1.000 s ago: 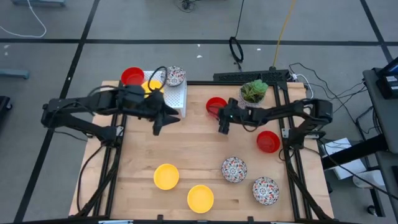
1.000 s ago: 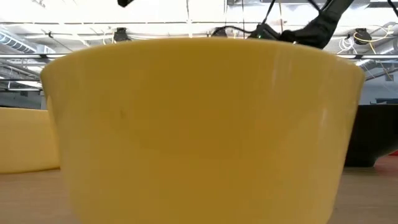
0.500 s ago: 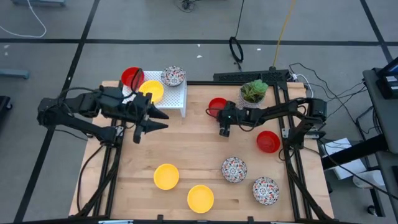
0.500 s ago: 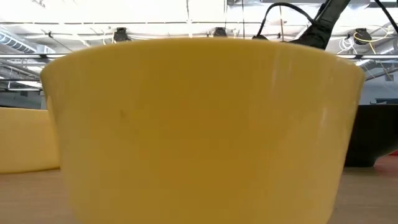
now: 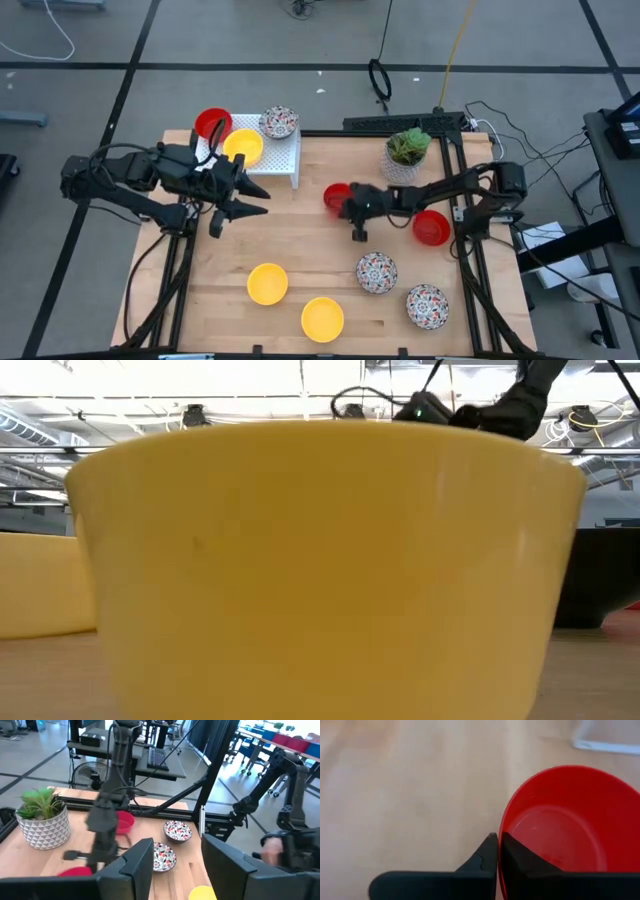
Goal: Pick & Place Mini bowls
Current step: Stack the top red bowl on the red bowl on the shelf
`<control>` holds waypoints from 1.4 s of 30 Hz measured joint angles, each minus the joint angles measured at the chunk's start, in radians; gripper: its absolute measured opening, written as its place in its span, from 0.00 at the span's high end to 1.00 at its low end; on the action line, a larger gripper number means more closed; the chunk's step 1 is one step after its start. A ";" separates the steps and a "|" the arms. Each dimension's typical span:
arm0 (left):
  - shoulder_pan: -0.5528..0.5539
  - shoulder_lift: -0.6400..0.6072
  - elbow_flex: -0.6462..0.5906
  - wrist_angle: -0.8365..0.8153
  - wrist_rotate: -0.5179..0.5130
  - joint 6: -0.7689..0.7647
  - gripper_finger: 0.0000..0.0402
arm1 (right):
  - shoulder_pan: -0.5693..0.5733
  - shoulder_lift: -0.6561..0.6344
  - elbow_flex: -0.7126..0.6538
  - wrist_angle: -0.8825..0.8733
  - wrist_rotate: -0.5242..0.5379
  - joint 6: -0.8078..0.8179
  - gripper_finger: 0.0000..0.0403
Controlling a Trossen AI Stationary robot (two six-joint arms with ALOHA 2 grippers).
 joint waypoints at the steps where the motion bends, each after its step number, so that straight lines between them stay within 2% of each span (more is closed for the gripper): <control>1: 0.000 0.000 0.000 0.000 0.000 0.000 0.58 | 0.023 0.000 0.008 -0.004 0.000 0.008 1.00; 7: 0.000 0.000 0.000 0.000 -0.001 0.004 0.58 | 0.140 0.000 0.067 -0.011 0.000 0.027 1.00; 12: 0.000 0.000 0.000 0.000 -0.001 -0.004 0.58 | 0.191 0.000 0.101 -0.004 0.002 0.049 1.00; 15: 0.000 0.000 0.000 0.000 -0.001 -0.008 0.58 | 0.206 0.000 0.101 0.027 0.053 0.054 1.00; 17: 0.000 0.000 0.000 -0.001 -0.001 -0.009 0.58 | 0.208 0.000 0.102 0.052 0.082 0.079 1.00; 24: 0.000 0.000 0.000 -0.014 -0.002 -0.009 0.58 | 0.206 0.008 0.102 0.109 0.087 0.135 1.00; 35: 0.000 0.001 0.000 -0.060 -0.002 -0.036 0.58 | 0.186 0.205 0.229 0.120 0.081 0.111 1.00; 42: 0.001 0.001 0.000 -0.164 -0.002 -0.082 0.58 | 0.165 0.261 0.273 0.081 0.083 0.102 0.97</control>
